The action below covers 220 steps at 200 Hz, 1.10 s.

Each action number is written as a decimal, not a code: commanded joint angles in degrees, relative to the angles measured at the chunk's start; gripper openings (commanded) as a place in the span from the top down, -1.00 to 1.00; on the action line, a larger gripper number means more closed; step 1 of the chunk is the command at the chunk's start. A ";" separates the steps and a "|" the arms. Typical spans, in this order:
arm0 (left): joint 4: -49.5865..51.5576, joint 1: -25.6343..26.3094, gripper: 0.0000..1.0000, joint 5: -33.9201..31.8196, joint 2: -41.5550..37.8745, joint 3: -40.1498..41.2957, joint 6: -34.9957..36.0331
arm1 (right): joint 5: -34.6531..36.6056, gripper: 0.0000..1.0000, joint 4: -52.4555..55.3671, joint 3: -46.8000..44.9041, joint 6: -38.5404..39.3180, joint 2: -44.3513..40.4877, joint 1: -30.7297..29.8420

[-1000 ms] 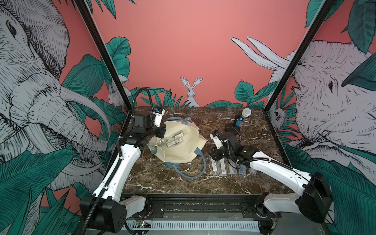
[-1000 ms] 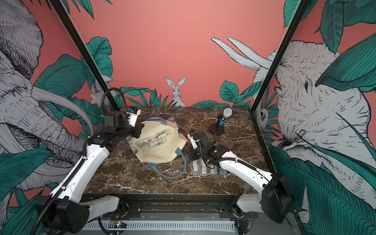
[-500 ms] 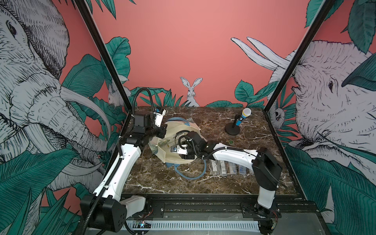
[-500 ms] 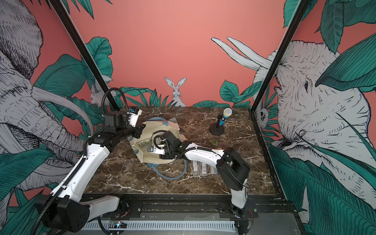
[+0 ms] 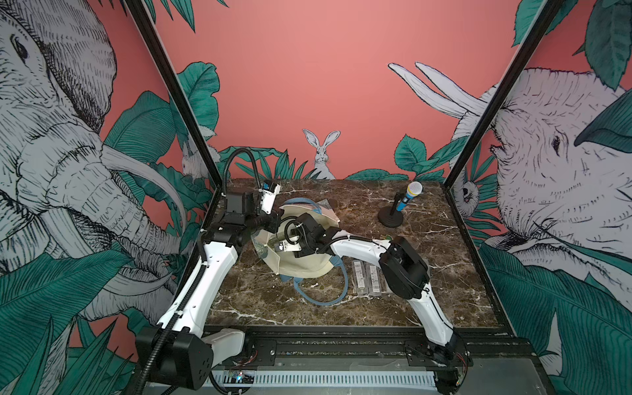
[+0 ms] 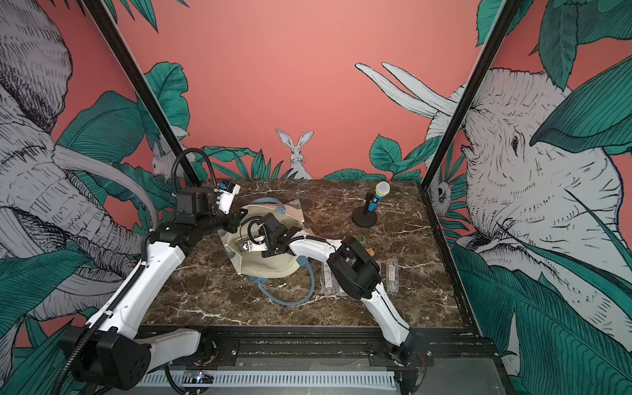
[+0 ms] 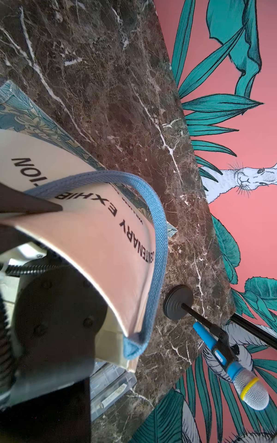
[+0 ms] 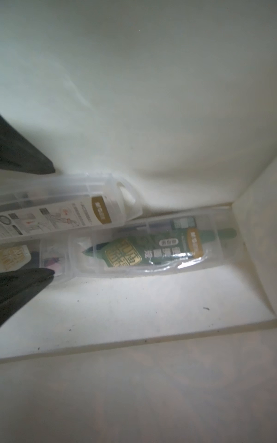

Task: Take out the compass set from the canvas bag
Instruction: Pick up the compass set from the canvas bag.

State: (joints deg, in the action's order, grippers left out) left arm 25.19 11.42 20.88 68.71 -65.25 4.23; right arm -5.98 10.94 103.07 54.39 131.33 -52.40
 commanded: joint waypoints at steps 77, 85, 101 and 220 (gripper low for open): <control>-3.83 -0.07 1.00 2.42 -1.84 0.83 -1.06 | -6.77 -0.25 25.78 14.57 -24.61 8.47 3.36; -3.88 -0.13 1.00 2.34 -1.91 0.86 -1.06 | -7.53 -0.22 28.13 16.16 -26.26 8.89 3.36; -3.77 -0.03 1.00 2.10 -1.91 0.90 -0.98 | -9.21 -0.12 31.75 18.69 -30.20 9.62 3.36; -3.75 -0.08 1.00 1.54 -1.43 0.83 -0.98 | -11.86 -0.14 49.92 39.54 -42.45 20.20 3.25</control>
State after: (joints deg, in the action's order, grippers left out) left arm 23.64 11.31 20.95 68.62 -64.34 3.81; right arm -16.64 54.13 142.04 14.76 151.37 -49.23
